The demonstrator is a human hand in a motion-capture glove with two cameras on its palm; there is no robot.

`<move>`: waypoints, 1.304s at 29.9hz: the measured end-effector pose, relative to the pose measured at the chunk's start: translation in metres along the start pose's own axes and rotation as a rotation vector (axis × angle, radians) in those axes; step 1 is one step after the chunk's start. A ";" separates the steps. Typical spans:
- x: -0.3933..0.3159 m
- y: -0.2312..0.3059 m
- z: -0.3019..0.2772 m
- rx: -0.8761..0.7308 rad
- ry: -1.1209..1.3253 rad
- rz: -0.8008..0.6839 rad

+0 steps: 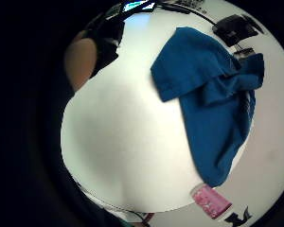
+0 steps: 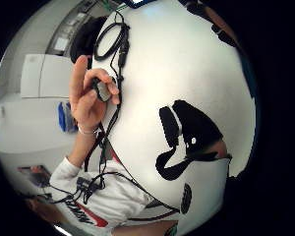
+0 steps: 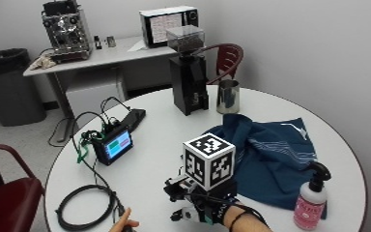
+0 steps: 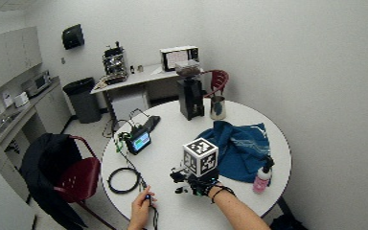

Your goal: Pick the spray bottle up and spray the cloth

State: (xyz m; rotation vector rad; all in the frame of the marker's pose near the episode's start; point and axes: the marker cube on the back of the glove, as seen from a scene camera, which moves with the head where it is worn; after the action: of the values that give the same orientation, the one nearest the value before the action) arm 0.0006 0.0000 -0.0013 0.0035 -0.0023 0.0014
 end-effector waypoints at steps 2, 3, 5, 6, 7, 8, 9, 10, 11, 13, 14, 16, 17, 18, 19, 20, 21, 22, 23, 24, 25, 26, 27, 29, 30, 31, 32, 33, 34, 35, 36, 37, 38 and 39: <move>0.000 0.000 -0.001 0.001 0.000 0.000; 0.000 0.000 -0.001 0.002 0.000 0.000; 0.001 0.000 -0.002 0.002 0.001 0.001; 0.001 0.000 -0.003 0.002 0.003 0.002; 0.001 0.000 -0.004 0.002 0.005 0.003; 0.002 0.001 -0.004 0.002 0.007 0.005; 0.002 0.001 -0.005 0.002 0.009 0.006; 0.002 0.002 -0.005 0.002 0.010 0.006; 0.002 0.002 -0.006 0.002 0.011 0.006; 0.000 0.005 -0.008 0.003 0.014 0.004; -0.002 0.006 -0.009 0.005 0.017 0.001; -0.009 0.010 -0.015 0.015 0.027 -0.015; -0.014 0.012 -0.019 0.025 0.034 -0.028; -0.021 0.013 -0.024 0.039 0.042 -0.046; -0.028 0.014 -0.029 0.057 0.050 -0.067; -0.037 0.015 -0.035 0.079 0.058 -0.090; -0.046 0.017 -0.042 0.105 0.065 -0.115; -0.055 0.020 -0.049 0.134 0.071 -0.141; -0.064 0.023 -0.055 0.165 0.074 -0.167; -0.071 0.029 -0.061 0.197 0.073 -0.191; -0.077 0.036 -0.066 0.226 0.067 -0.211; -0.081 0.044 -0.070 0.253 0.057 -0.226; -0.083 0.053 -0.072 0.277 0.041 -0.238; -0.080 0.073 -0.076 0.319 -0.006 -0.254; -0.077 0.083 -0.077 0.339 -0.037 -0.260; -0.073 0.094 -0.077 0.361 -0.072 -0.265; -0.068 0.106 -0.078 0.386 -0.109 -0.267; -0.062 0.117 -0.079 0.415 -0.146 -0.266; -0.056 0.127 -0.079 0.447 -0.181 -0.262; -0.049 0.136 -0.080 0.481 -0.214 -0.255; -0.041 0.143 -0.080 0.515 -0.244 -0.245; -0.032 0.148 -0.080 0.548 -0.275 -0.232; -0.022 0.152 -0.080 0.580 -0.307 -0.218; -0.011 0.154 -0.079 0.610 -0.345 -0.202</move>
State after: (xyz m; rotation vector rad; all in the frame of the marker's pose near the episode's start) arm -0.0108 0.1547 -0.0795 0.6140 -0.3462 -0.2003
